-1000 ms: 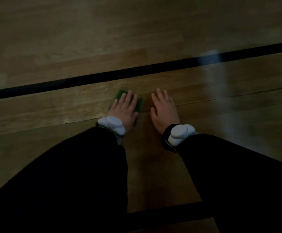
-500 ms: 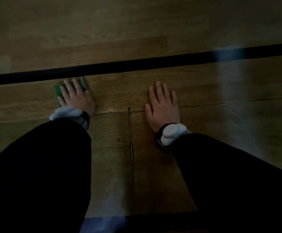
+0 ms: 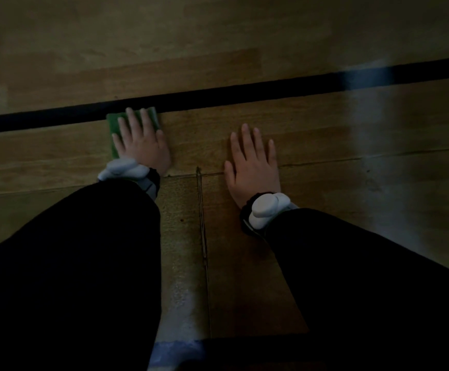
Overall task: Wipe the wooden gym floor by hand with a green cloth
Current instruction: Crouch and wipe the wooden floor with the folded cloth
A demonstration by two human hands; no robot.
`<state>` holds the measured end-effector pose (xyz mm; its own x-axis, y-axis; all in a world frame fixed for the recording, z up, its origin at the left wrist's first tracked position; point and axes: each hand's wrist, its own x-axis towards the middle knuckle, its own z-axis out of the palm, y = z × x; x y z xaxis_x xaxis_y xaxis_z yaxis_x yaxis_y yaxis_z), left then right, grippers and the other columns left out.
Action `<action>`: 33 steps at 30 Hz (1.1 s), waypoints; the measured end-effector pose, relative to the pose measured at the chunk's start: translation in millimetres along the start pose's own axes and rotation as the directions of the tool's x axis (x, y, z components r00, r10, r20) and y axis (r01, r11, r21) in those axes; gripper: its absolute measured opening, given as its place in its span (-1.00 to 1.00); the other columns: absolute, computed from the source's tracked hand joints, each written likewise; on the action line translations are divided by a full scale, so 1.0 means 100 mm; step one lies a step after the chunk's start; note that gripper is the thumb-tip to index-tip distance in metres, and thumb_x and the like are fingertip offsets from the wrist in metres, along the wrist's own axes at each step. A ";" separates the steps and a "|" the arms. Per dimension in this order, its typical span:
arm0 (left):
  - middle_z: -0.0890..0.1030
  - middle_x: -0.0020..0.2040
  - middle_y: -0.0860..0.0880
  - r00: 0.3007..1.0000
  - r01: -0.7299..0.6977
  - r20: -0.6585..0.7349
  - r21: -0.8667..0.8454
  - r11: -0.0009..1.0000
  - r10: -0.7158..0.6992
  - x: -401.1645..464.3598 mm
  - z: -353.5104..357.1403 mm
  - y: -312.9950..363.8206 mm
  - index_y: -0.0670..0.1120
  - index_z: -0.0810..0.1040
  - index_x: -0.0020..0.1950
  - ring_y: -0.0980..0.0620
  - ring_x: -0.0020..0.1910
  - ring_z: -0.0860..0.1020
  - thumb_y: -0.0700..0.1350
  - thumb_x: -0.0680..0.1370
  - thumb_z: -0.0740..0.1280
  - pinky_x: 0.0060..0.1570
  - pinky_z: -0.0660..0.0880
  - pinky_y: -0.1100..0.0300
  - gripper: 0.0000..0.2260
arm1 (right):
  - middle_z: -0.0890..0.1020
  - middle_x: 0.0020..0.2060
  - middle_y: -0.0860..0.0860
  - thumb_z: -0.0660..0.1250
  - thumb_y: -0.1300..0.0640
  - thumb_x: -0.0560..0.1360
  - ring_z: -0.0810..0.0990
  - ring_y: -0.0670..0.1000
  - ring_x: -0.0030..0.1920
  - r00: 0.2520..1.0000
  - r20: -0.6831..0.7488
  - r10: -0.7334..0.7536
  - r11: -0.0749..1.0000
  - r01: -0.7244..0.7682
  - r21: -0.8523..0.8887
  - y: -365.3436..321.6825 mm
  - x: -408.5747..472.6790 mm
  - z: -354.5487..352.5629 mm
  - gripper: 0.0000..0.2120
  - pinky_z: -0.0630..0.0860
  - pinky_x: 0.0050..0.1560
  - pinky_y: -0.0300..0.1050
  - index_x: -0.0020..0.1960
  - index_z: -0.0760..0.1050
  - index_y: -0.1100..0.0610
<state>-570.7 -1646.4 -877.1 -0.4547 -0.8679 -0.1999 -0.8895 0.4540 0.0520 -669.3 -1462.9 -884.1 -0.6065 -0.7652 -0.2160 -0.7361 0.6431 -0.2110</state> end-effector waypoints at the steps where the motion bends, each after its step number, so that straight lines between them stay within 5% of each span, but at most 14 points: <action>1: -0.10 0.58 -0.08 1.000 -0.026 -0.003 0.001 1.000 0.026 -0.01 0.01 0.13 -0.05 -0.06 0.57 -0.12 0.55 -0.10 0.02 0.65 -0.01 0.48 -0.14 -0.11 -0.49 | -0.10 0.56 0.06 -0.05 -0.10 0.61 -0.16 0.10 0.54 1.000 0.001 0.000 1.000 0.000 0.000 0.00 0.00 0.00 -0.43 -0.24 0.47 0.12 0.56 -0.07 0.06; 13: -0.11 0.58 -0.04 0.898 -0.438 0.069 0.068 0.896 0.434 -0.21 0.10 0.79 0.01 -0.07 0.57 -0.08 0.55 -0.11 0.07 0.65 -0.05 0.48 -0.16 -0.05 -0.50 | -0.08 0.56 0.07 -0.03 -0.07 0.61 -0.14 0.09 0.55 1.000 -0.001 0.006 1.000 -0.006 0.006 -0.05 0.00 0.00 -0.43 -0.24 0.47 0.13 0.56 -0.06 0.05; 19: -0.12 0.58 0.00 0.873 -0.480 0.114 0.033 0.876 0.474 -0.22 0.04 0.74 0.05 -0.07 0.57 -0.04 0.55 -0.13 0.05 0.65 -0.03 0.49 -0.17 0.00 -0.51 | -0.08 0.56 0.07 -0.04 -0.07 0.62 -0.14 0.09 0.55 1.000 -0.007 0.000 1.000 0.000 0.011 -0.03 0.00 -0.01 -0.43 -0.23 0.47 0.13 0.56 -0.06 0.07; 23: -0.15 0.58 0.00 0.920 -0.379 0.126 0.044 0.924 0.372 -0.22 -0.01 0.43 0.05 -0.10 0.57 -0.05 0.55 -0.14 0.04 0.66 -0.04 0.49 -0.16 -0.02 -0.51 | -0.08 0.56 0.06 -0.05 -0.08 0.61 -0.14 0.08 0.55 1.000 -0.016 0.001 1.000 -0.001 0.002 -0.01 0.00 0.02 -0.43 -0.22 0.48 0.13 0.56 -0.06 0.07; 28: -0.23 0.56 -0.09 0.984 -0.090 0.157 -0.006 0.996 0.089 -0.16 -0.13 -0.32 0.08 -0.09 0.57 -0.10 0.54 -0.21 0.05 0.66 -0.02 0.50 -0.20 -0.08 -0.51 | -0.10 0.56 0.05 -0.07 -0.08 0.62 -0.15 0.09 0.55 1.000 -0.011 -0.011 1.000 0.011 0.006 -0.01 0.01 0.02 -0.44 -0.23 0.47 0.12 0.56 -0.07 0.06; 33: -0.21 0.56 -0.12 0.986 0.108 0.133 -0.047 0.993 -0.101 -0.26 -0.11 -0.49 0.11 -0.08 0.56 -0.12 0.54 -0.20 0.05 0.65 -0.01 0.47 -0.21 -0.15 -0.51 | -0.10 0.56 0.07 -0.06 -0.08 0.62 -0.15 0.10 0.55 1.000 -0.007 -0.014 1.000 0.014 0.008 0.00 0.01 0.03 -0.44 -0.22 0.47 0.14 0.56 -0.07 0.07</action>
<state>-516.1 -1648.3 -863.6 -0.3523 -0.8748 -0.3326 -0.9346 0.3476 0.0757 -668.9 -1463.8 -886.9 -0.5986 -0.7740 -0.2062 -0.7418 0.6328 -0.2219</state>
